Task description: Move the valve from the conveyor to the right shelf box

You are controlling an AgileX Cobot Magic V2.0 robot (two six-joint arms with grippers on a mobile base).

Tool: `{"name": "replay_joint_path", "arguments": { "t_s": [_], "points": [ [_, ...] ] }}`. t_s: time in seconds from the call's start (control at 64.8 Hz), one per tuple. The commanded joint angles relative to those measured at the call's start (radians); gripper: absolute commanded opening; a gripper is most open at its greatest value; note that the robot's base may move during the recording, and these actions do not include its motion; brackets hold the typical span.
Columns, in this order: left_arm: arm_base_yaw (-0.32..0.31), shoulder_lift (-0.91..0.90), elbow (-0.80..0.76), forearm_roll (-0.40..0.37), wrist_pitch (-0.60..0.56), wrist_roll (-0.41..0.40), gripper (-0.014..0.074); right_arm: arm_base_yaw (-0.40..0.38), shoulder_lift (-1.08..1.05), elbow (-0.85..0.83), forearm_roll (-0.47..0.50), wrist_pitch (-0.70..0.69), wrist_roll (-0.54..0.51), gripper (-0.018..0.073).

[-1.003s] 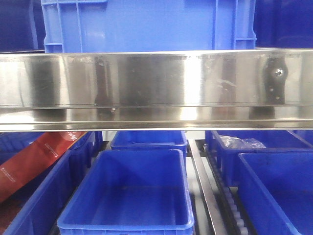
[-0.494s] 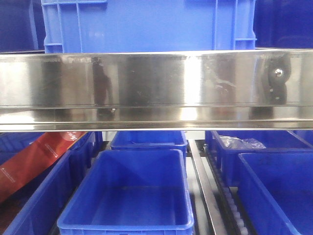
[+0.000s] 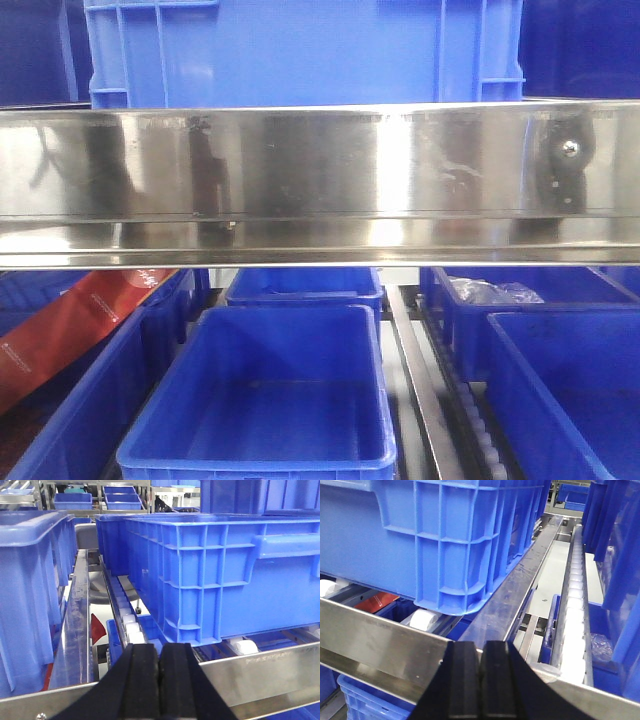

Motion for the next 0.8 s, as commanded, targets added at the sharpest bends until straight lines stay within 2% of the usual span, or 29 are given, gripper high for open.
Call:
{"name": "replay_joint_path", "arguments": {
  "t_s": [0.0,0.386,0.432,0.479,0.587,0.71,0.787],
  "points": [
    [0.004,-0.003,-0.001,-0.007,-0.022,-0.007,-0.0111,-0.005,-0.007,0.003,-0.007,-0.029,-0.003,-0.0162],
    [0.004,-0.003,-0.001,-0.007,-0.022,-0.007,-0.0111,-0.005,-0.007,0.003,-0.007,-0.029,-0.003,-0.0162],
    [0.006,-0.003,0.0,0.02,-0.023,-0.007,-0.0111,-0.005,-0.007,0.003,-0.007,-0.029,-0.003,-0.0162],
    [0.018,-0.006,0.0,0.08,-0.023,-0.007,-0.0111,-0.005,-0.007,0.003,-0.007,-0.029,-0.003,-0.0162],
    [0.096,-0.036,0.021,0.097,-0.035,-0.061,-0.0111,-0.005,-0.007,0.003,-0.007,-0.029,-0.003,-0.0162],
    [0.223,-0.11,0.085,0.097,-0.056,-0.063,-0.0111,-0.005,-0.007,0.003,-0.007,-0.029,-0.003,-0.0162],
    [0.274,-0.16,0.14,0.097,-0.061,-0.063,-0.0111,-0.005,-0.007,0.003,-0.007,-0.029,-0.003,-0.0162]
  ]
}}
